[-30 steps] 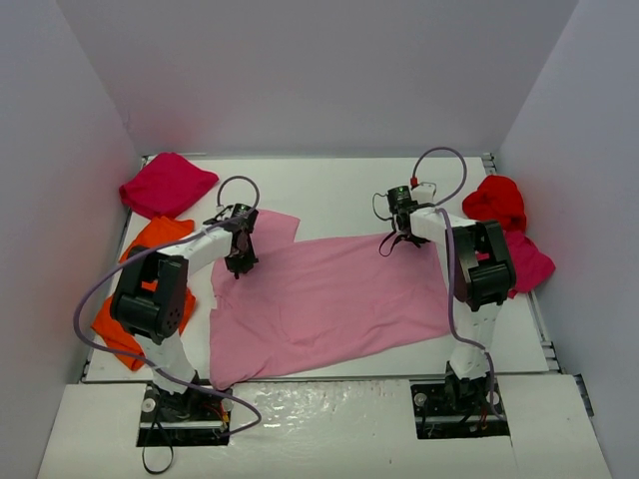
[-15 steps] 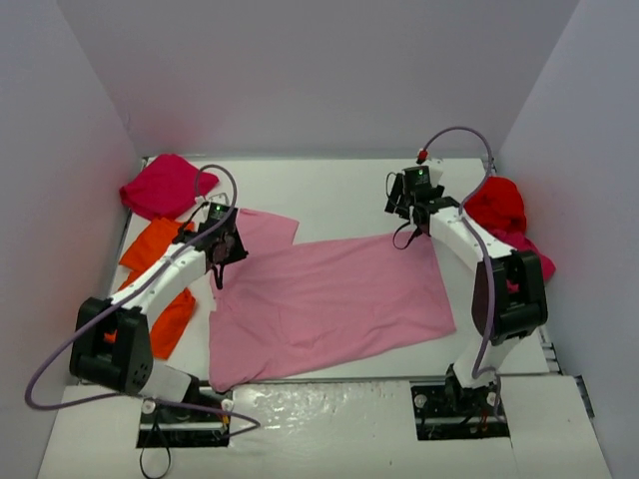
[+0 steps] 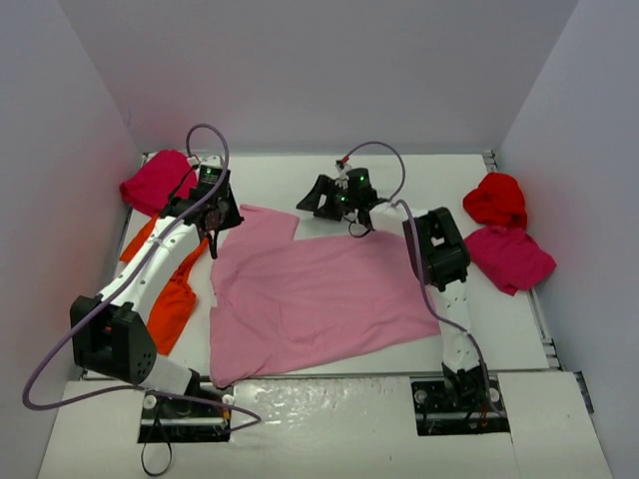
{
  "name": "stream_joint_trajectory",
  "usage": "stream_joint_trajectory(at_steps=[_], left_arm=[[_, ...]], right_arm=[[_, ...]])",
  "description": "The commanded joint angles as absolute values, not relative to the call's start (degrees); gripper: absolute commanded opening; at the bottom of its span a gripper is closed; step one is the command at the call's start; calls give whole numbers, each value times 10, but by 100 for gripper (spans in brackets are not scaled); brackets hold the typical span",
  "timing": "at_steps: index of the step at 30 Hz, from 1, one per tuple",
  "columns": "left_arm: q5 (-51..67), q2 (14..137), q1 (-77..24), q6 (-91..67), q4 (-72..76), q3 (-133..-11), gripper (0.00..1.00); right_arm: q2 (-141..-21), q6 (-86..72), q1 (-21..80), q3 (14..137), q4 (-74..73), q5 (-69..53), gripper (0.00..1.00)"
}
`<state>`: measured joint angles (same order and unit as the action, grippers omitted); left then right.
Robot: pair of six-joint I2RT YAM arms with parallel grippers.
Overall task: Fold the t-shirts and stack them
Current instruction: Fold the tshirt
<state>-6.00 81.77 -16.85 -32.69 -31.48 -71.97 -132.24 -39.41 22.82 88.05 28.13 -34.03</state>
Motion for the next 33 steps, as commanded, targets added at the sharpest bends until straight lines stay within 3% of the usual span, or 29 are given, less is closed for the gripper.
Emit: stream_joint_trajectory(at_steps=[1,8,14,22,33], left_arm=[[-48,879,-155,-301,-352,-809,9],[-57,866,-150,-300,-358,-802,9],[-68,859,-142,-296,-363,-794,9],[-41,856,-142,-307,-350,-783,9],[-44,849,-142,-308,-351,-772,9]], right_arm=[[-1350,-470,261,959,358,-414,72],[-1371,-496,277,985,356,-420,72],[-1278,-373,287,929,240,-329,72],[-1193,-331,294,872,179,-297,72],[-1206,-325,298,865,178,-289,72]])
